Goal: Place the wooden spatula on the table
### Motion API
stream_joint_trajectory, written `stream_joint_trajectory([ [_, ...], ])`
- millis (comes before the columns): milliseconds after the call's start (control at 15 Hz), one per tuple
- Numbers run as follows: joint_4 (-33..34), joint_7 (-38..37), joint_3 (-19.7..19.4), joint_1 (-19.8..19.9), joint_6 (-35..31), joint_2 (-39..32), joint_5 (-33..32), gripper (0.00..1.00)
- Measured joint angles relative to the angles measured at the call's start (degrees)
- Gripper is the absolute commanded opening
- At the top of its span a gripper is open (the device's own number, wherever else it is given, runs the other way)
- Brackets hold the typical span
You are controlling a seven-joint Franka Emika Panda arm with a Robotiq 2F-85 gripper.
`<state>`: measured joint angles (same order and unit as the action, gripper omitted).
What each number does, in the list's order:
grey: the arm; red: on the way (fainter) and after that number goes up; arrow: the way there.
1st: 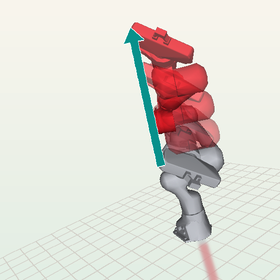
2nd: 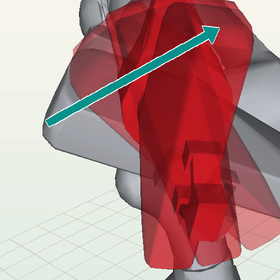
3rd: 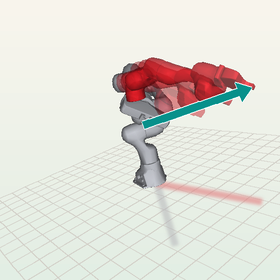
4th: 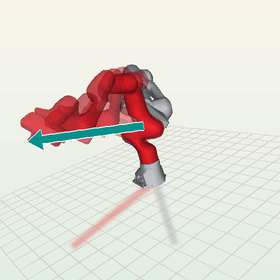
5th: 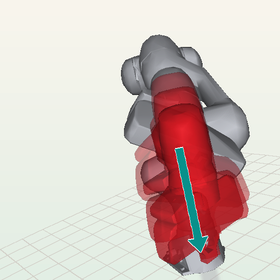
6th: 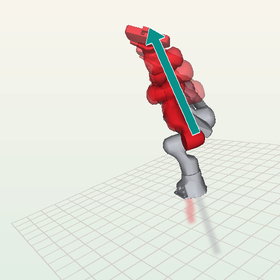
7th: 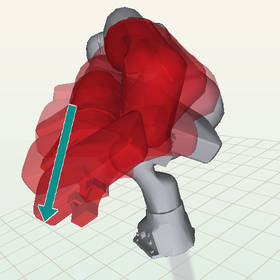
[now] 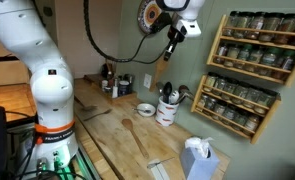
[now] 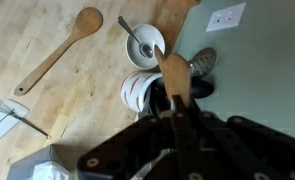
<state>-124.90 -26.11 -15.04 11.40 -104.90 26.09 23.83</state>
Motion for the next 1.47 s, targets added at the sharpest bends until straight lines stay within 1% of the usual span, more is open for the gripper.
stream_joint_trajectory([
  [200, -2.5, 9.9, -1.2, 0.2, 3.9, 2.3, 1.1, 0.02],
  [400, -6.2, 20.2, -2.6, 0.2, 5.3, 3.0, 4.0, 0.02],
  [600, -10.5, 31.8, -4.9, 0.1, 5.6, 2.3, 7.4, 0.02],
  [733, -12.9, 39.2, -7.3, 0.0, 7.3, 0.9, 9.3, 0.02],
  [933, -14.4, 49.3, -11.4, 0.2, 11.3, -3.0, 11.5, 0.02],
  [1200, -14.0, 61.6, -15.7, 1.0, 17.6, -11.4, 13.4, 0.02],
  [1333, -12.9, 64.9, -16.1, 2.1, 19.6, -16.3, 14.6, 0.02],
  [1467, -11.5, 66.2, -15.4, 2.9, 19.6, -20.9, 16.2, 0.02],
])
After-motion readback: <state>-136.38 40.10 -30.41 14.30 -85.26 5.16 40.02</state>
